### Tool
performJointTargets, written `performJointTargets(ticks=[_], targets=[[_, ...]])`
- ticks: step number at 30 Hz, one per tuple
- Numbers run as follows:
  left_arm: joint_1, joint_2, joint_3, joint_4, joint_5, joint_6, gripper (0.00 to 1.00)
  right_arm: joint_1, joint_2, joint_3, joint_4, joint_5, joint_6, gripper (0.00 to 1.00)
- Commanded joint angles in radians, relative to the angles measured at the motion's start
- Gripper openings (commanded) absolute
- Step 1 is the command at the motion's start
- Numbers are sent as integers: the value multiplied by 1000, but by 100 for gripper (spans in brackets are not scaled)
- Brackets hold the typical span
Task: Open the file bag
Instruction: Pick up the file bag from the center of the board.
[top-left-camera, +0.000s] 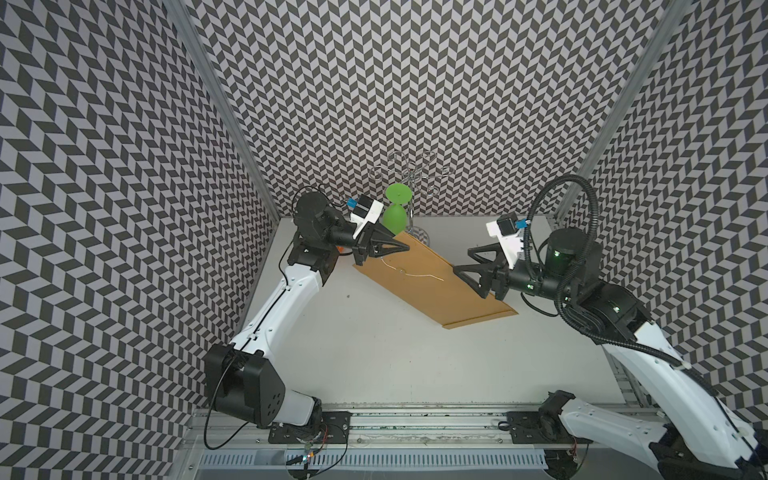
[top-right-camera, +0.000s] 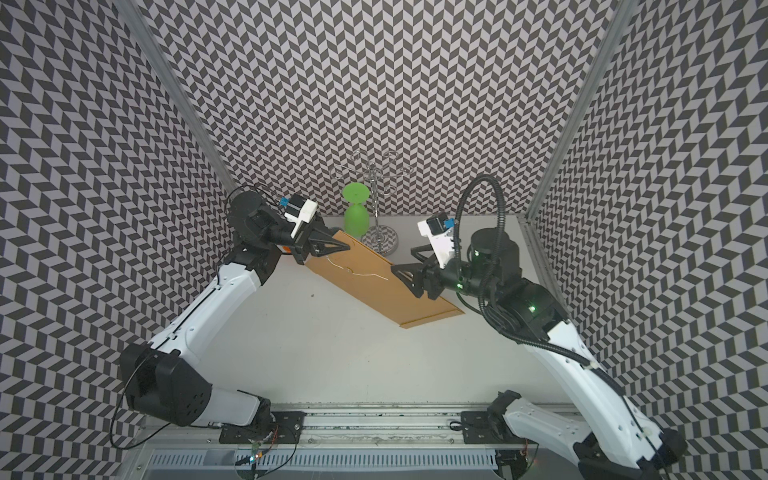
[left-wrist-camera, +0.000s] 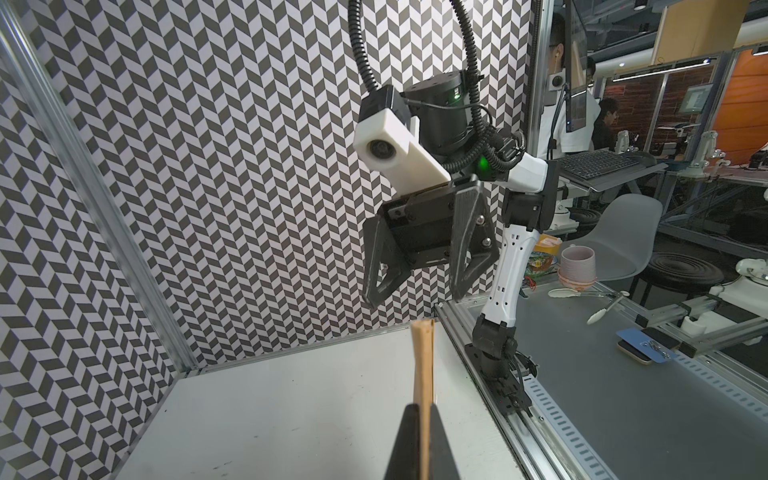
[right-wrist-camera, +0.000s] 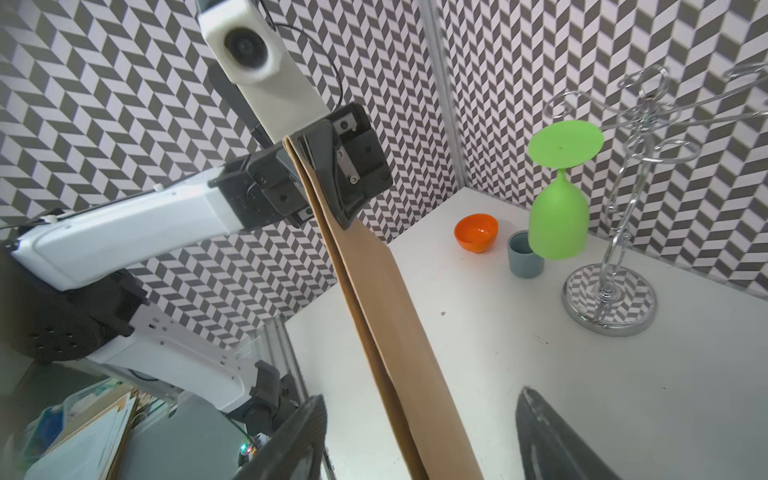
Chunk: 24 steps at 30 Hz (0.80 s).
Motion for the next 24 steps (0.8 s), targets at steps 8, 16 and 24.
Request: performJointTargets(ticks=[8,16,24], targets=[[-55,-40,-4,-75,105,77,0,55,51,-2,88,-58,5,42],[-58,-67,5,-139,24,148,0,72,46,4,76,-36,4,0],[-47,-197,-75,1,-527,-41,100,72,-10,-14,108,45,26,0]])
